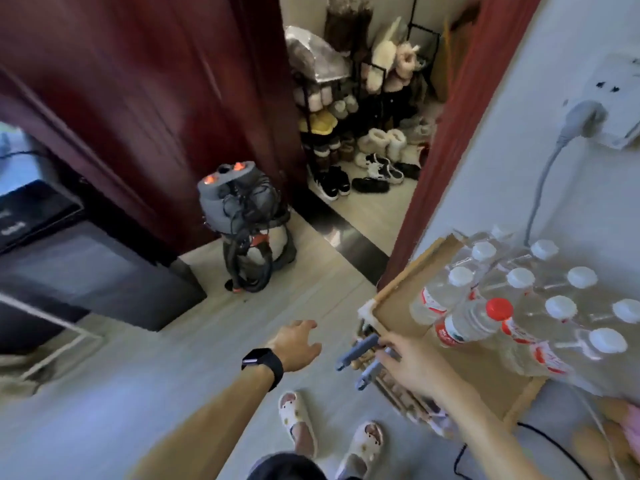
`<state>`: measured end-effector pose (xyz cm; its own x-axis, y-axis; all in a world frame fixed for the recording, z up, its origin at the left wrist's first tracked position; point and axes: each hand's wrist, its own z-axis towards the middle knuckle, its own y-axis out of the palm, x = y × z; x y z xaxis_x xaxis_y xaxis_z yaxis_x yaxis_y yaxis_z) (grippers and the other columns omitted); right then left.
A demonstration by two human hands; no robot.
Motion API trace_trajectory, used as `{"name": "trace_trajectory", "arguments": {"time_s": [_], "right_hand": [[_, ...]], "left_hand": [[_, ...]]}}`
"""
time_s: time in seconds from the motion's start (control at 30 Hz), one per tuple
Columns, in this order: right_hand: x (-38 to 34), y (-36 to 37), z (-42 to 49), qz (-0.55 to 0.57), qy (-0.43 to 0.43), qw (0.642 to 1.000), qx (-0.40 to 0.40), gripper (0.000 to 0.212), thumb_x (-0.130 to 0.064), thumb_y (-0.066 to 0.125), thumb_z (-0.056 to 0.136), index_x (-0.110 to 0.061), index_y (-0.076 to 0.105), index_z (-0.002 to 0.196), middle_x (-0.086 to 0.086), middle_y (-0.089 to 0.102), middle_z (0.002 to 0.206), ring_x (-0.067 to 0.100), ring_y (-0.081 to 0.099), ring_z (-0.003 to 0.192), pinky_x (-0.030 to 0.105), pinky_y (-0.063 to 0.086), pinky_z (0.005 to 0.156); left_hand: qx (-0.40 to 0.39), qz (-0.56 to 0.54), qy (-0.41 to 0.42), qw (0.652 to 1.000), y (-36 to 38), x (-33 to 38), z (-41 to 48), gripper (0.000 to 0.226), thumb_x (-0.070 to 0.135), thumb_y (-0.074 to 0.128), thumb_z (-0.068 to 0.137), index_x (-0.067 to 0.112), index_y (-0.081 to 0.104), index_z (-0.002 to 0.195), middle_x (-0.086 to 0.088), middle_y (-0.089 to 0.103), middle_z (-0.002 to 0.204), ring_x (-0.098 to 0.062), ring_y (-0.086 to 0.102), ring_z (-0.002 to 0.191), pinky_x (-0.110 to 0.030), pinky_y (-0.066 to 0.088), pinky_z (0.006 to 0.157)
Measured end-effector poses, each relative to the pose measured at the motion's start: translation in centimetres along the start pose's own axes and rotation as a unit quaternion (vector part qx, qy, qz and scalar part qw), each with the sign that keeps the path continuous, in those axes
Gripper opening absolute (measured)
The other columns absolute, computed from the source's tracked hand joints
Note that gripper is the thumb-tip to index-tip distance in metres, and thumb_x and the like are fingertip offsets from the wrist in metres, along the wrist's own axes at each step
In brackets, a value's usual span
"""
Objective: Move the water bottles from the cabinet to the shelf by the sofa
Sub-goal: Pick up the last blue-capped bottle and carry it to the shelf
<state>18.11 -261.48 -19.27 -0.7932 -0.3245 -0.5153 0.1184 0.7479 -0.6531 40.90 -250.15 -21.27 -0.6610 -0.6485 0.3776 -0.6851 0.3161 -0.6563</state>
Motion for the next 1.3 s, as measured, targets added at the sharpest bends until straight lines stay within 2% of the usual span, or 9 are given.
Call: {"name": "trace_trajectory", "arguments": {"time_s": [0.07,0.2,0.37,0.57,0.77,0.87,1.03,1.2,1.3], "right_hand": [[-4.4,-0.3,1.6,-0.074,-0.080,0.994,-0.004,0.031,-0.041,0.052,0.096,-0.028,0.061,0.123,-0.003,0.065,0.122,0.018,0.060,0.112,0.028,0.045,0.089],[-16.9,1.4,3.0,-0.193,-0.261,0.945,-0.034,0.033,-0.044,0.048,0.098,-0.027,0.060,0.124,-0.007,0.061,0.126,0.015,0.056,0.116,0.030,0.045,0.095],[-34.1,8.7,-0.6,-0.259,-0.469,0.843,-0.053,0.039,-0.052,0.043,0.093,-0.030,0.066,0.116,-0.011,0.065,0.121,0.013,0.058,0.114,0.027,0.043,0.099],[-52.3,22.4,-13.1,-0.259,-0.664,0.697,-0.077,0.037,-0.050,0.046,0.097,-0.030,0.063,0.124,-0.014,0.059,0.127,0.011,0.049,0.124,0.027,0.040,0.105],[-65.2,36.7,-26.9,-0.235,-0.759,0.602,-0.078,0.040,-0.053,0.041,0.099,-0.037,0.052,0.133,-0.016,0.048,0.141,0.012,0.033,0.139,0.032,0.032,0.113],[-70.8,43.5,-33.8,-0.217,-0.791,0.567,-0.068,0.045,-0.057,0.039,0.098,-0.040,0.046,0.139,-0.015,0.044,0.148,0.013,0.028,0.144,0.033,0.029,0.115],[-77.4,49.8,-39.3,-0.178,-0.834,0.519,-0.059,0.046,-0.057,0.041,0.097,-0.040,0.047,0.139,-0.016,0.046,0.147,0.014,0.029,0.144,0.034,0.029,0.117],[-86.9,58.4,-43.8,-0.157,-0.855,0.490,-0.059,0.045,-0.059,0.037,0.097,-0.041,0.048,0.137,-0.020,0.049,0.144,0.013,0.030,0.144,0.036,0.028,0.116],[-93.2,64.3,-46.4,-0.156,-0.865,0.473,-0.064,0.046,-0.061,0.035,0.097,-0.043,0.046,0.137,-0.021,0.049,0.143,0.012,0.025,0.146,0.038,0.025,0.117]], "left_hand": [[0.037,-0.001,-0.043,0.998,-0.4,-4.1,-2.9,0.056,0.044,0.051,0.097,0.026,0.034,0.148,-0.003,0.042,0.150,-0.026,0.043,0.133,-0.040,0.039,0.108],[0.196,-0.034,-0.158,0.967,-1.8,-13.6,-12.2,0.055,0.044,0.049,0.098,0.028,0.033,0.148,-0.001,0.047,0.147,-0.025,0.047,0.130,-0.040,0.039,0.108],[0.368,-0.057,-0.325,0.869,-1.9,-25.5,-28.6,0.052,0.048,0.046,0.097,0.031,0.039,0.145,0.003,0.049,0.144,-0.021,0.047,0.128,-0.038,0.037,0.105],[0.424,-0.046,-0.491,0.760,1.8,-37.3,-51.2,0.056,0.050,0.046,0.096,0.029,0.037,0.147,0.003,0.046,0.145,-0.019,0.042,0.133,-0.039,0.035,0.106],[0.454,-0.022,-0.590,0.667,6.3,-45.7,-71.1,0.056,0.050,0.048,0.093,0.030,0.039,0.144,0.005,0.045,0.145,-0.016,0.036,0.137,-0.043,0.031,0.110],[0.462,-0.004,-0.635,0.620,8.3,-49.2,-80.2,0.056,0.051,0.047,0.093,0.031,0.039,0.144,0.006,0.044,0.146,-0.015,0.035,0.138,-0.044,0.030,0.111],[0.488,0.000,-0.665,0.566,9.4,-54.2,-87.6,0.053,0.050,0.046,0.094,0.032,0.041,0.144,0.006,0.042,0.149,-0.016,0.032,0.141,-0.042,0.029,0.112],[0.521,-0.002,-0.662,0.539,10.0,-62.5,-92.9,0.054,0.046,0.048,0.095,0.029,0.041,0.145,0.002,0.035,0.155,-0.018,0.029,0.144,-0.039,0.029,0.114],[0.512,-0.009,-0.674,0.532,9.8,-68.5,-96.0,0.055,0.047,0.046,0.095,0.029,0.039,0.146,0.001,0.033,0.156,-0.018,0.028,0.144,-0.039,0.029,0.114]]}}
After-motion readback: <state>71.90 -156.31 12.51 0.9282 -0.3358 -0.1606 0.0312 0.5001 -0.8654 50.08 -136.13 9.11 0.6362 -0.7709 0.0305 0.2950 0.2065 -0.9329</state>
